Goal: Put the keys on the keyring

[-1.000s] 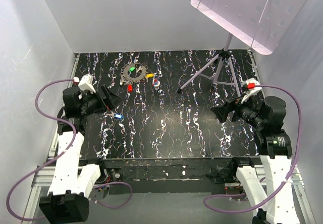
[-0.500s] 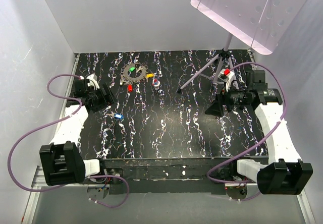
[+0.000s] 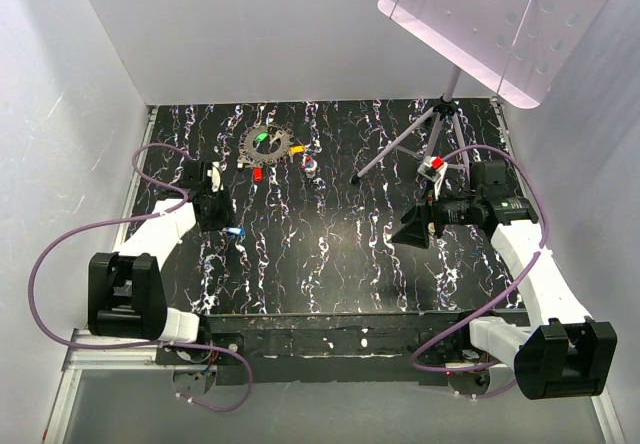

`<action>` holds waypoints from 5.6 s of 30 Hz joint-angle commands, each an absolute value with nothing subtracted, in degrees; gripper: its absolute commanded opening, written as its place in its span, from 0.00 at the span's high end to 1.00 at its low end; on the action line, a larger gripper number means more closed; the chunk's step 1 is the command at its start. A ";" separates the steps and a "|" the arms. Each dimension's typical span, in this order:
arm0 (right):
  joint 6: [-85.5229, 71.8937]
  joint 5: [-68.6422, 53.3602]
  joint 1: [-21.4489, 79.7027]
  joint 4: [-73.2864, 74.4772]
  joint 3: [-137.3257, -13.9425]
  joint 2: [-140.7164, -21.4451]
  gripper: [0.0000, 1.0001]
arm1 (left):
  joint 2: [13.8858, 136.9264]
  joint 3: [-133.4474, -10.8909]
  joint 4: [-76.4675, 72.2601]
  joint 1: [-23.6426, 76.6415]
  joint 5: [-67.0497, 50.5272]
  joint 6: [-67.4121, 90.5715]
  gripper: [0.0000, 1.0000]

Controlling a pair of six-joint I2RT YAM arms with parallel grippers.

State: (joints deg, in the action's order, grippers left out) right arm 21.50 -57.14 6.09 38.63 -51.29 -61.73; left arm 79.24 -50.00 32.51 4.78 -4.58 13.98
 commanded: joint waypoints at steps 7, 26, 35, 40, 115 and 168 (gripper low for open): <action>21.80 -61.35 6.33 34.89 -50.89 -60.82 0.15 | 75.94 -44.57 27.78 3.78 -1.24 34.24 0.64; 23.12 -61.00 7.21 36.56 -51.24 -61.61 0.15 | 71.98 -33.14 14.68 1.58 7.74 66.97 0.64; 23.47 -61.17 7.21 36.65 -51.33 -61.96 0.15 | 74.18 -30.59 11.17 0.18 5.63 70.31 0.65; 23.55 -61.52 7.29 36.83 -51.24 -62.05 0.15 | 74.97 -29.53 9.50 0.09 4.57 71.45 0.66; 24.26 -62.31 7.47 38.32 -52.12 -61.70 0.14 | 71.46 -18.81 -0.35 -5.27 -2.28 79.80 0.64; 25.31 -62.49 8.35 39.64 -52.56 -62.14 0.14 | 91.93 -60.29 38.58 10.02 9.57 15.91 0.63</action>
State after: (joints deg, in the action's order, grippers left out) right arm 24.29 -60.82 8.03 39.07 -50.76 -62.02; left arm 92.23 -57.25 31.07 8.82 0.43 20.84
